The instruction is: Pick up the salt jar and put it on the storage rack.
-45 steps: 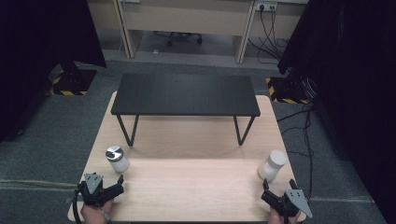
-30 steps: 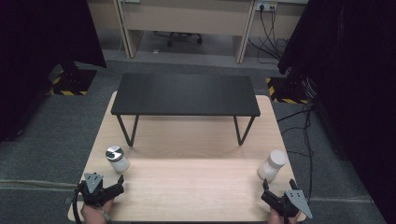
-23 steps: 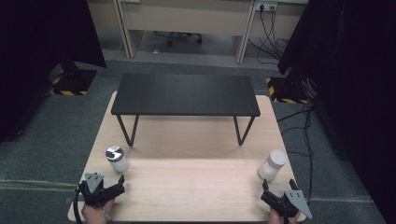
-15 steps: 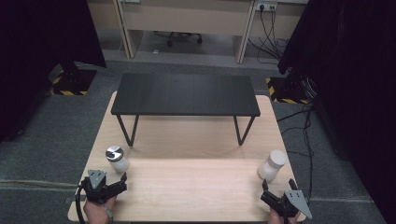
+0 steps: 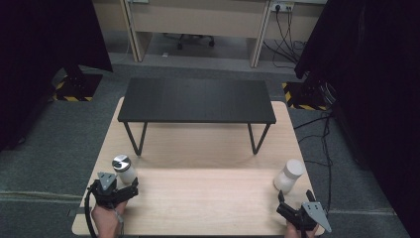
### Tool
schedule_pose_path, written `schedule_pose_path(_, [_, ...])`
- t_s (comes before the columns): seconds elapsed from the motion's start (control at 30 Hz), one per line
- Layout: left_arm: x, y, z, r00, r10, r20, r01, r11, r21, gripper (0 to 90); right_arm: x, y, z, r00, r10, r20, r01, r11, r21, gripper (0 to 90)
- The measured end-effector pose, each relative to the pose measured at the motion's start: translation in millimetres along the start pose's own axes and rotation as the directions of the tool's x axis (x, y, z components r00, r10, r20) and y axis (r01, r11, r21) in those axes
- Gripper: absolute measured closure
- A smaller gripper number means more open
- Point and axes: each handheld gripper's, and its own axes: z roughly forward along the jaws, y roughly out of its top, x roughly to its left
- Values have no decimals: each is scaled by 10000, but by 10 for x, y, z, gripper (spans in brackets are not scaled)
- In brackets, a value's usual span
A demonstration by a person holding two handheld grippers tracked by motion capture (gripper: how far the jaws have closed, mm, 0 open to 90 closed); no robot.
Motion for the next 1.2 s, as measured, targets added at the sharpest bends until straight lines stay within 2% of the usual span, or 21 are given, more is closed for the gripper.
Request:
schedule_pose_path(0.03, [-10, 19, 7, 10000, 72, -35, -72, 10000, 18, 0, -5, 5, 1, 10000, 5, -28, -5, 10000, 31, 4])
schedule_pose_path(0.13, [12, 65, 16, 9998, -24, 176, 26, 9999, -133, 7, -8, 11, 4, 10000, -6, -52, 7, 10000, 64, 4])
schedule_pose_path(0.27, [21, 104, 19, 9997, -73, 244, 79, 9997, -238, 8, -5, 13, 4, 10000, -29, -54, 30, 10000, 79, 4])
schedule_pose_path(0.47, [39, 193, 47, 9998, -150, 141, 154, 9994, -305, 20, -4, 15, 6, 10000, -59, -61, 59, 9999, 97, 4])
schedule_pose_path(0.67, [21, 257, 99, 10000, 26, -4, -26, 9996, -277, 62, -3, 11, 6, 9999, -99, -56, 100, 9999, 80, 4])
schedule_pose_path(1.0, [32, 293, 181, 9999, 148, -45, -148, 9999, 66, 194, 2, 11, 7, 9998, -184, -35, 184, 9998, 83, 4])
schedule_pose_path(1.03, [44, 289, 183, 9999, 113, 23, -113, 9999, 72, 232, 7, 13, 8, 9998, -193, -27, 194, 9998, 97, 4])
schedule_pose_path(1.07, [60, 282, 186, 9999, 30, 113, -31, 10000, 56, 232, 7, 13, 8, 9998, -193, -27, 194, 9998, 97, 4])
schedule_pose_path(1.2, [58, 278, 198, 10000, -16, 80, 15, 10000, 87, 294, 14, 15, 11, 9997, -240, -2, 240, 9996, 115, 4])
